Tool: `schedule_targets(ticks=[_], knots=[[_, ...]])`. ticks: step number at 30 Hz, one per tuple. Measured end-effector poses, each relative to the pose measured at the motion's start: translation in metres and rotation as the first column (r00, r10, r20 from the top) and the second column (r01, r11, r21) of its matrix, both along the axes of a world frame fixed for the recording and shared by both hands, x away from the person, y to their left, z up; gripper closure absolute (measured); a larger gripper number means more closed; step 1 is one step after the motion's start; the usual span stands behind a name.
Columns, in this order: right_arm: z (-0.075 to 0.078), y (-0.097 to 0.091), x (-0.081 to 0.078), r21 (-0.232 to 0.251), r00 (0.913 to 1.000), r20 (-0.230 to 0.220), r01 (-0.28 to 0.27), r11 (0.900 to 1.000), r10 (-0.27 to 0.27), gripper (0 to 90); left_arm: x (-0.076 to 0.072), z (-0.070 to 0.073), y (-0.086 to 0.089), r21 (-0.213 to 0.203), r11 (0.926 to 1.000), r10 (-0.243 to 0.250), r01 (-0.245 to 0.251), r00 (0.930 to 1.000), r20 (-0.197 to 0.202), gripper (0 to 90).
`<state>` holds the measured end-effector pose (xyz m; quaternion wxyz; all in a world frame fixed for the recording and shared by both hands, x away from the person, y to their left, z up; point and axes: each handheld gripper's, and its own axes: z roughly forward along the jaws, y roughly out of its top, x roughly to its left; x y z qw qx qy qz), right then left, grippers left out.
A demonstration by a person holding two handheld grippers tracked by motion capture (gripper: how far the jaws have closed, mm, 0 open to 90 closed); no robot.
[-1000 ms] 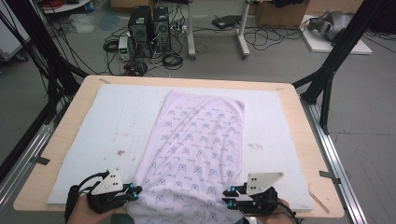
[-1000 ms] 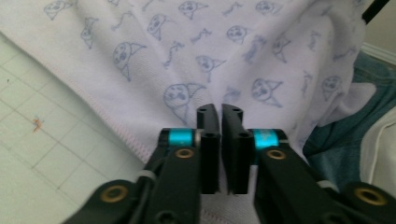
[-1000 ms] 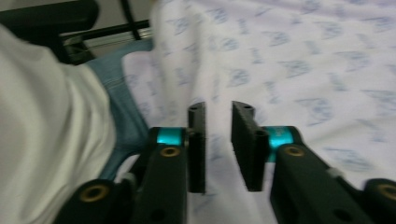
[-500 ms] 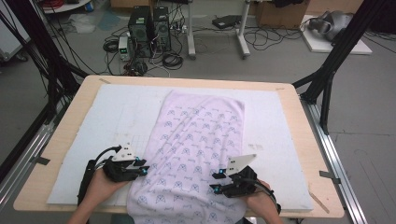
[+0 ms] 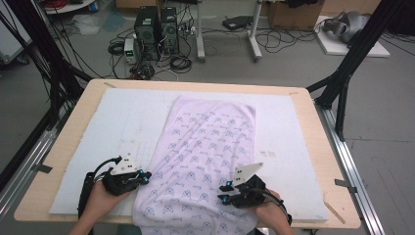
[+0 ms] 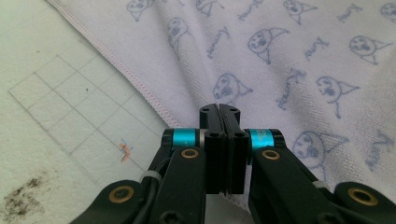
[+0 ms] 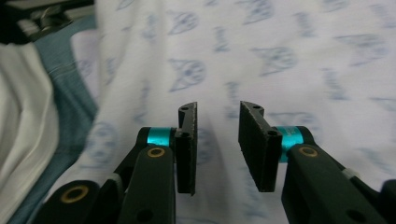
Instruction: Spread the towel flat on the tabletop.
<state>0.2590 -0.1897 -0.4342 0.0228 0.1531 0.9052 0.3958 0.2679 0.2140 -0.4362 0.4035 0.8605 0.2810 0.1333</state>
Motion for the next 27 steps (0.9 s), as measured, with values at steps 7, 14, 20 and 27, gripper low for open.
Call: schedule_targets(ticks=[7, 14, 20, 27], knots=[[0.008, -0.009, 0.02, -0.001, 0.998, 0.004, 0.063, 0.998, -0.063, 62.9, 0.024, -0.006, -0.009, 0.036, 0.999, 0.029, -0.028, 0.9991, -0.032, 67.7], [-0.007, -0.001, 0.017, -0.033, 0.9999, -0.008, 0.013, 0.9994, -0.013, 87.3, 0.012, -0.002, -0.007, 0.057, 0.9971, 0.049, -0.05, 0.9986, 0.021, 88.4], [-0.001, 0.0, 0.006, -0.005, 0.9992, -0.014, -0.037, 0.9993, 0.036, 88.5, -0.01, 0.007, 0.004, 0.032, 0.9982, 0.049, -0.05, 0.998, 0.038, 88.5], [0.015, -0.004, -0.025, 0.048, 0.9909, -0.044, -0.125, 0.991, 0.127, 88.0, -0.05, 0.022, 0.016, -0.005, 0.9999, 0.015, -0.014, 0.9994, 0.032, 88.5]])
